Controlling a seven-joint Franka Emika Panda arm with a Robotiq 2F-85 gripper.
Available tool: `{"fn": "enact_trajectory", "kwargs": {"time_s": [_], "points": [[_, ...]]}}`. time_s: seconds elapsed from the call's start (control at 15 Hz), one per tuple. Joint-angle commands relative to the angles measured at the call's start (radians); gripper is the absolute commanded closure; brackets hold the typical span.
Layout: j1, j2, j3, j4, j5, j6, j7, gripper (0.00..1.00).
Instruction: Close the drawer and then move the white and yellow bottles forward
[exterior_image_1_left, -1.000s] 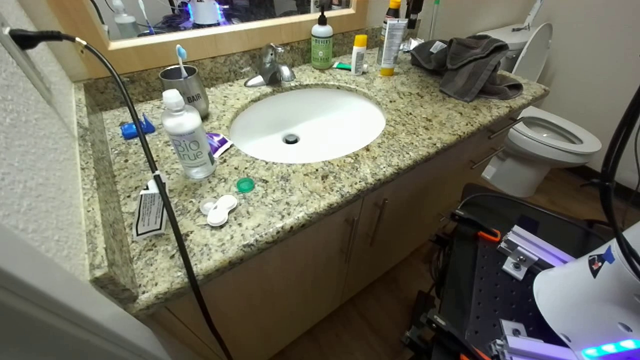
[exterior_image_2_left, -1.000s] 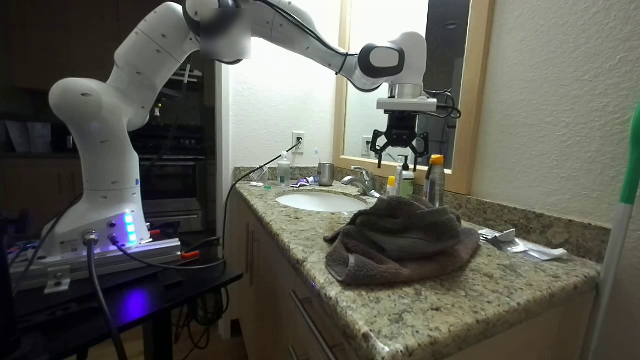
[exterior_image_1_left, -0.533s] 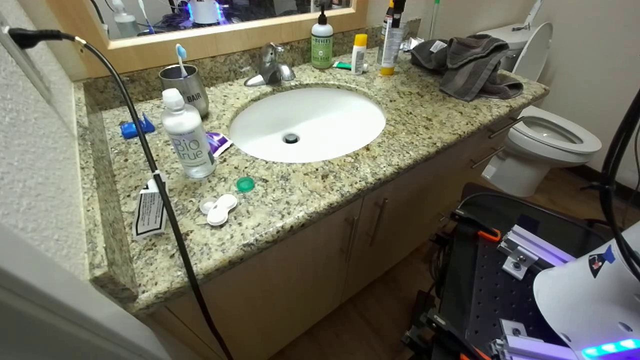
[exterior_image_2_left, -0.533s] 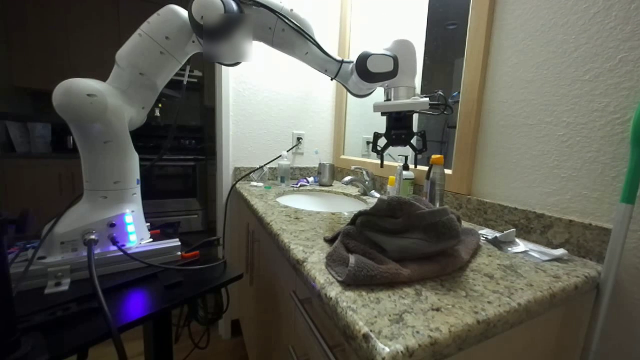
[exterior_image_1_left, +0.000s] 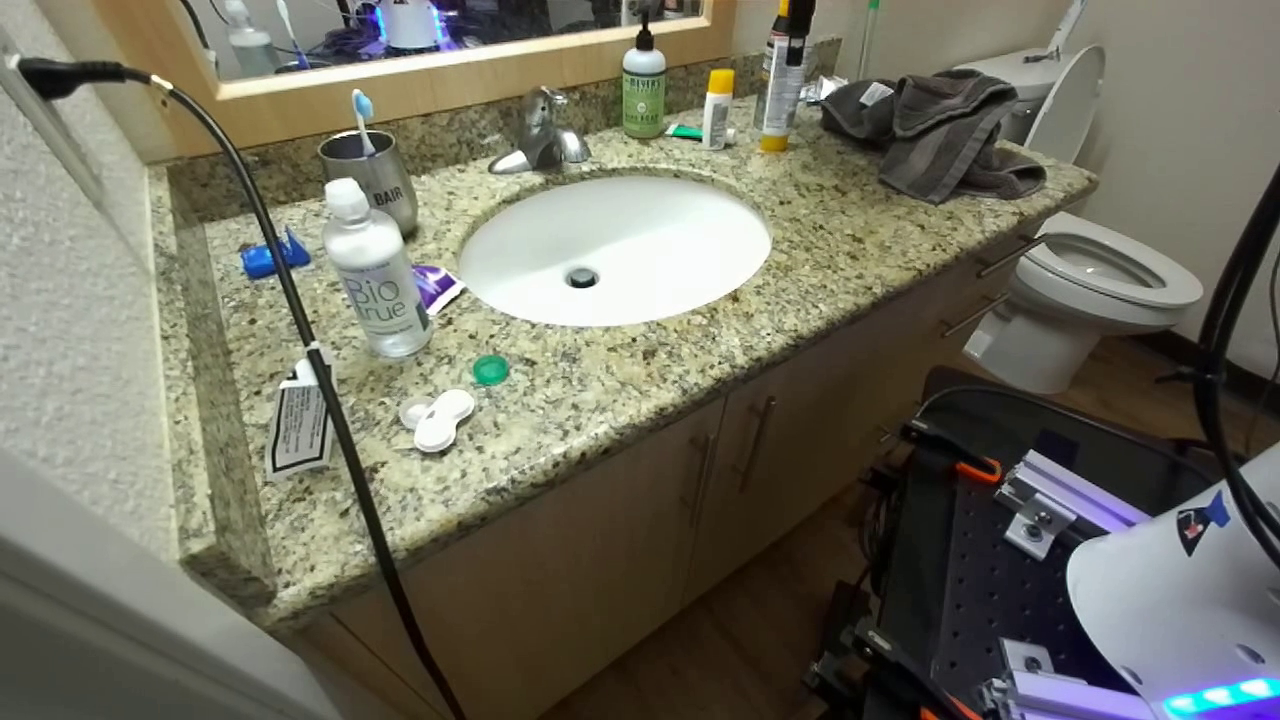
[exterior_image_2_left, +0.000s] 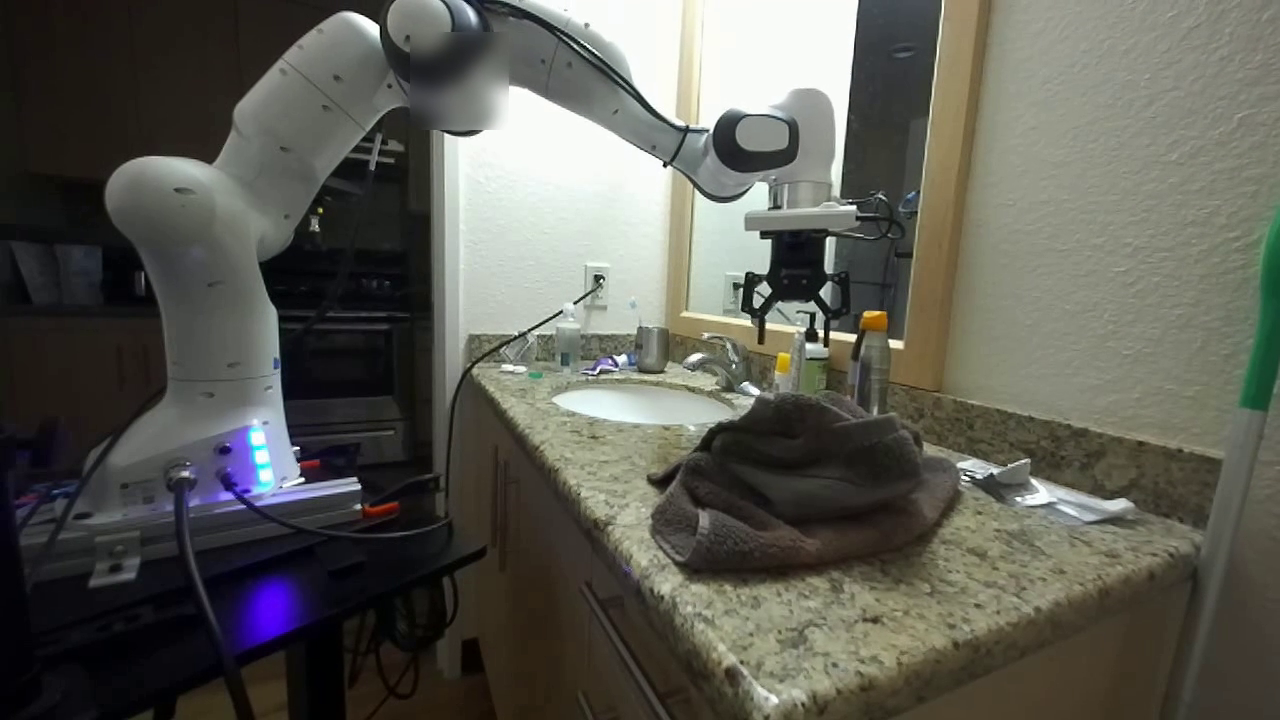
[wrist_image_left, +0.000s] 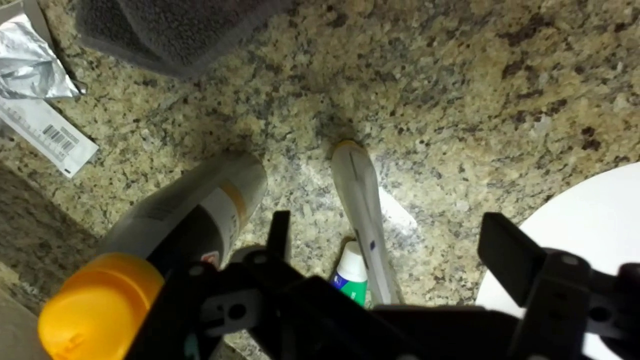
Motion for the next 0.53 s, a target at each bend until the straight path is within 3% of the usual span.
{"fn": "enact_trajectory", "kwargs": {"time_s": [0.0, 0.13, 0.47], "points": [[-0.011, 0.047, -0.005, 0.051, -0.016, -0.055, 0.019, 0.27], [-0.017, 0.057, 0.000, 0.055, -0.008, -0.070, 0.019, 0.33], [-0.028, 0.067, 0.009, 0.082, 0.002, -0.098, 0.012, 0.69]]}}
